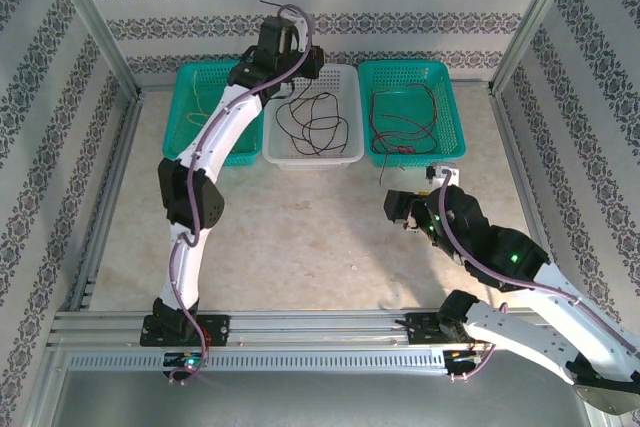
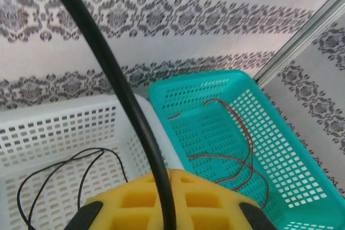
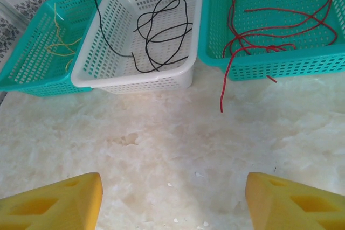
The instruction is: Untangle the cables
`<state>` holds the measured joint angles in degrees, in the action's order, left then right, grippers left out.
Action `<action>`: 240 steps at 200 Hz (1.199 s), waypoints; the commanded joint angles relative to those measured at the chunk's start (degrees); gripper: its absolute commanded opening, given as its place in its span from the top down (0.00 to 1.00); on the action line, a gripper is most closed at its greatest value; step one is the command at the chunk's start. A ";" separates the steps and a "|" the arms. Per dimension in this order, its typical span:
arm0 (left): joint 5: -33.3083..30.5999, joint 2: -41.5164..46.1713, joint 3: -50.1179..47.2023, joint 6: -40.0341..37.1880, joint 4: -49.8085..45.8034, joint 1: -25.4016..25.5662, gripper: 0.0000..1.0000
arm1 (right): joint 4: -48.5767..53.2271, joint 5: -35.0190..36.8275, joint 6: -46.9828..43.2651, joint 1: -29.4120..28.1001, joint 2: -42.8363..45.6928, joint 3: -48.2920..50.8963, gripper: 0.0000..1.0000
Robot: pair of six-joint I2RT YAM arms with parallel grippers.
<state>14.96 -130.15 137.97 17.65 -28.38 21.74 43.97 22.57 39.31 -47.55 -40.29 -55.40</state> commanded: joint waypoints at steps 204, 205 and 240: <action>-51.41 60.16 -105.29 -16.22 60.49 -11.39 0.01 | -32.51 22.20 -17.22 24.45 -4.05 22.07 0.02; -51.25 60.22 -105.94 -16.05 60.83 -11.60 0.01 | -32.66 22.49 -17.28 24.62 -4.46 22.08 0.02; -48.66 51.51 -110.67 -17.92 66.55 -14.95 0.01 | -43.50 24.02 -17.24 33.23 -14.33 25.81 0.02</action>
<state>-31.66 -74.30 25.58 3.09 23.83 7.64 9.13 43.33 22.48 -18.96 -50.85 -32.05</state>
